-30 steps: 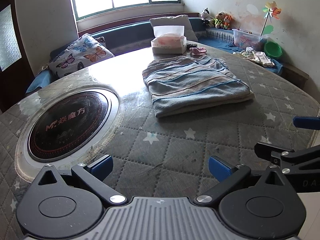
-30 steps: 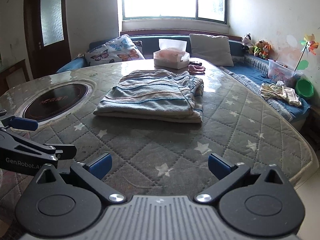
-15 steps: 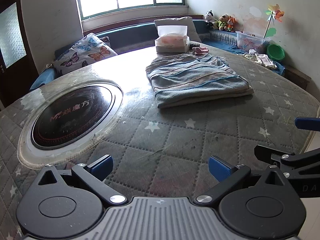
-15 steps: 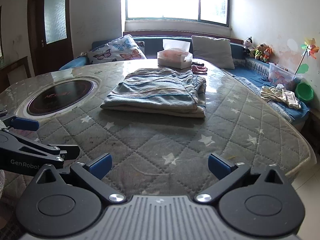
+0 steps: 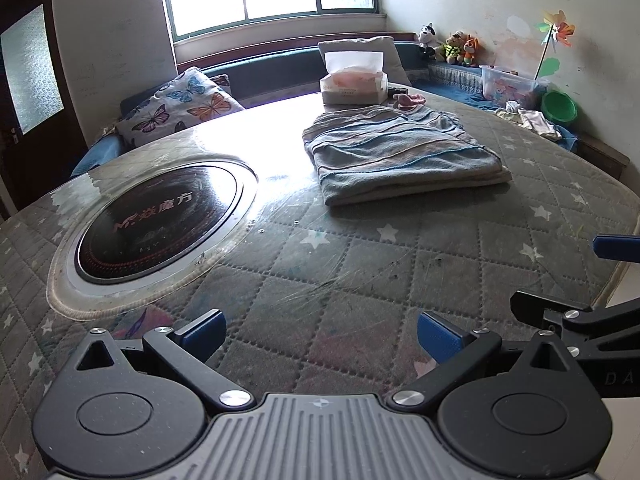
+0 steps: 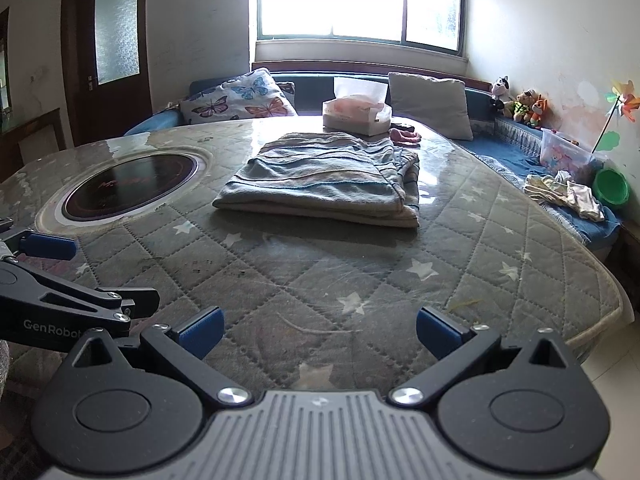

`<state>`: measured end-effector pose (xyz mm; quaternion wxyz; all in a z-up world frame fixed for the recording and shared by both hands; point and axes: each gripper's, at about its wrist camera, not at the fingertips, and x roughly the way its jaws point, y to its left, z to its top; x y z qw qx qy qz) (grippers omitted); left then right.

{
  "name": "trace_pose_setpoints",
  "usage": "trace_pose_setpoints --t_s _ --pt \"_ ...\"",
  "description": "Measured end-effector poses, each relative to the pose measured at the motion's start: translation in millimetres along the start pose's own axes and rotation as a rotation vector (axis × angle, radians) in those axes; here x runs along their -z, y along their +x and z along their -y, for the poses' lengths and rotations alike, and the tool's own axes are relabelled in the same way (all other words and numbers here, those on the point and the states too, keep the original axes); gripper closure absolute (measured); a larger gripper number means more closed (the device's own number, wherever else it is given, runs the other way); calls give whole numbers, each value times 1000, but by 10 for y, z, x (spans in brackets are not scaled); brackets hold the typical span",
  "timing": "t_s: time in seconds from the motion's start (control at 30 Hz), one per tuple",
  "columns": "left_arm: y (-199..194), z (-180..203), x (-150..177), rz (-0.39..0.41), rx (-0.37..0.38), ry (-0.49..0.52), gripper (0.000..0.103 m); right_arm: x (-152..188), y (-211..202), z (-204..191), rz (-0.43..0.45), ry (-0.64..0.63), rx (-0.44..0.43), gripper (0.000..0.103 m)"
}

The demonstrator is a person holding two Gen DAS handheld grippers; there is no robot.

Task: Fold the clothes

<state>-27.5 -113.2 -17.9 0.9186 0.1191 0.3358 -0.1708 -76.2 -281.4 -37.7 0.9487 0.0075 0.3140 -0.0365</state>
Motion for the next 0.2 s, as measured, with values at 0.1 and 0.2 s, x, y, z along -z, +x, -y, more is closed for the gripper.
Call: trace_pose_setpoints --t_s 0.1,0.2 --pt "-24 1 7 5 -8 0 0 14 -18 -12 2 2 -2 0" --pt "-42 1 12 7 -10 1 0 23 -34 -16 4 3 -6 0"
